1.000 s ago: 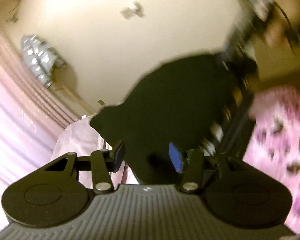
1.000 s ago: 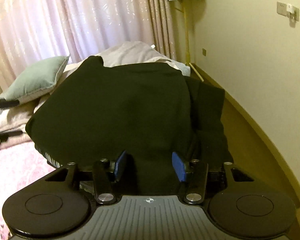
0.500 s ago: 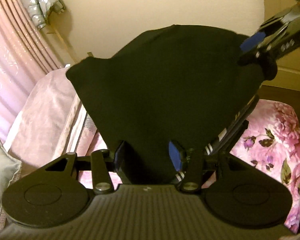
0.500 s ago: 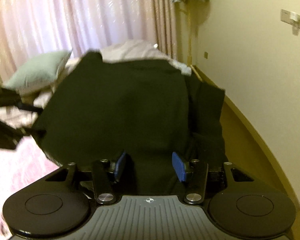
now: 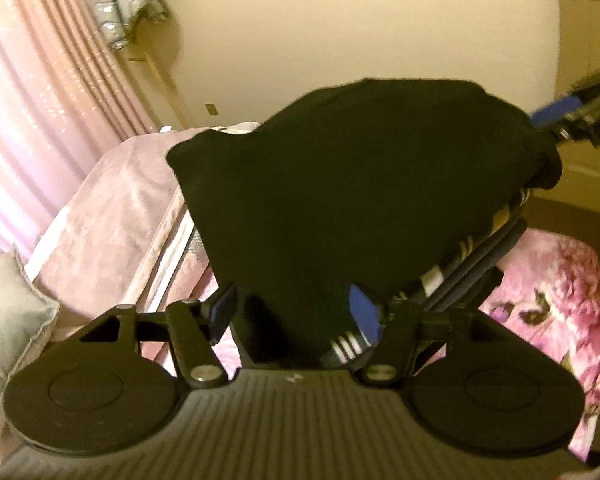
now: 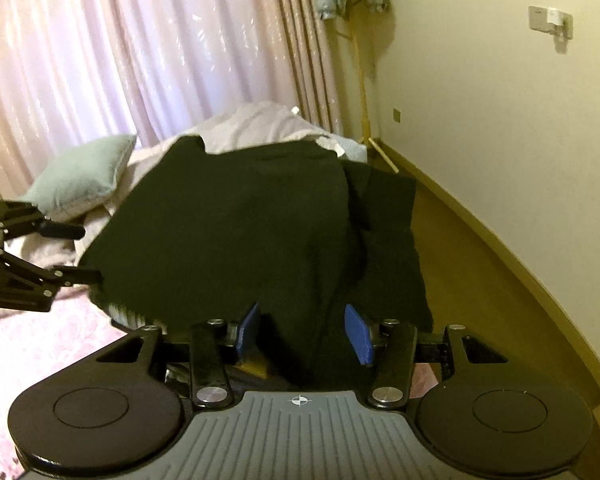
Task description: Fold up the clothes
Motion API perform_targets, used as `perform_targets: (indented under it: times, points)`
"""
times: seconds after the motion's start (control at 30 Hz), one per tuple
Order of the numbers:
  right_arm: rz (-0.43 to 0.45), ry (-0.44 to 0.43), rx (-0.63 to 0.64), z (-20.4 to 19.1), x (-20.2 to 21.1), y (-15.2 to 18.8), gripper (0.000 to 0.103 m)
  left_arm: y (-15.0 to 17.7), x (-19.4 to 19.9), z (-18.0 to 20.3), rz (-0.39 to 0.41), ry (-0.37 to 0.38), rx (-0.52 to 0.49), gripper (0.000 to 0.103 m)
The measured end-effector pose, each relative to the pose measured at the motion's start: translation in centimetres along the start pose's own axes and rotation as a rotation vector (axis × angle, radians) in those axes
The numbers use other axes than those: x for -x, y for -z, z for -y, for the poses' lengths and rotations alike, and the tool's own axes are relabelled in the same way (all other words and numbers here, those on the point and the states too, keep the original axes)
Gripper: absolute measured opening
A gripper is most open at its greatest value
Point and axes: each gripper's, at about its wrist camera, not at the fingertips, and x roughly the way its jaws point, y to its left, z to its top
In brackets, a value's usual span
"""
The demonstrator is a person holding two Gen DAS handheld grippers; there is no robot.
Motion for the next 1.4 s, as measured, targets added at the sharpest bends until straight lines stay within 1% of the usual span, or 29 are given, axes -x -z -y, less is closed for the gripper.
perform_targets:
  times: [0.03,0.07,0.17,0.2,0.23,0.33,0.4,0.5,0.57,0.67,0.77,0.9,0.97,1.1,1.23,1.3,1.4]
  points:
    - [0.014,0.010,-0.008,-0.1,0.9,0.4,0.087,0.2,0.5,0.1,0.006,-0.003,0.018,0.062]
    - [0.028,0.016,-0.013,-0.3,1.8,1.1,0.087,0.3,1.0,0.3,0.012,-0.006,0.037,0.063]
    - [0.008,0.038,-0.017,-1.2,4.0,3.4,0.087,1.4,3.4,1.2,0.021,0.002,0.111,0.069]
    - [0.000,0.048,-0.029,-1.5,4.7,4.2,0.087,1.9,4.2,1.6,0.023,0.007,0.138,0.073]
    - [-0.007,0.058,-0.052,-1.8,5.5,5.0,0.087,2.5,5.2,2.0,0.024,0.012,0.163,0.080]
    - [-0.022,0.099,-0.129,-2.9,8.0,7.7,0.087,4.5,7.8,2.9,0.025,0.024,0.242,0.094]
    - [-0.017,0.131,-0.180,-4.2,9.8,9.5,0.088,6.4,9.2,3.3,0.007,0.044,0.306,0.097]
    - [-0.018,0.154,-0.252,-6.5,12.2,11.8,0.090,9.1,11.2,3.8,-0.021,0.078,0.373,0.097]
    - [-0.016,0.153,-0.287,-8.2,13.6,13.0,0.093,10.6,13.3,4.0,-0.017,0.112,0.413,0.097]
    - [-0.009,0.152,-0.332,-10.5,15.6,14.6,0.093,12.3,16.0,4.1,-0.003,0.132,0.438,0.097]
    - [-0.002,0.153,-0.370,-12.2,17.0,15.9,0.093,13.4,18.3,4.0,0.020,0.129,0.437,0.097]
    - [-0.005,0.167,-0.387,-13.9,18.8,16.9,0.093,14.1,20.5,4.1,0.041,0.133,0.422,0.097]
    - [-0.009,0.174,-0.377,-14.7,19.2,17.1,0.093,14.2,21.4,4.5,0.049,0.125,0.397,0.097]
    - [0.002,0.175,-0.338,-15.6,19.5,16.4,0.093,14.3,22.7,5.4,0.067,0.104,0.379,0.097]
    - [0.018,0.162,-0.293,-15.7,19.9,15.5,0.093,13.8,23.2,6.1,0.075,0.100,0.403,0.097]
    - [0.018,0.152,-0.274,-15.5,20.1,15.1,0.093,13.4,23.3,6.6,0.083,0.083,0.409,0.097]
    - [0.006,0.145,-0.241,-14.8,20.4,14.9,0.094,12.6,23.1,7.9,0.078,0.023,0.422,0.097]
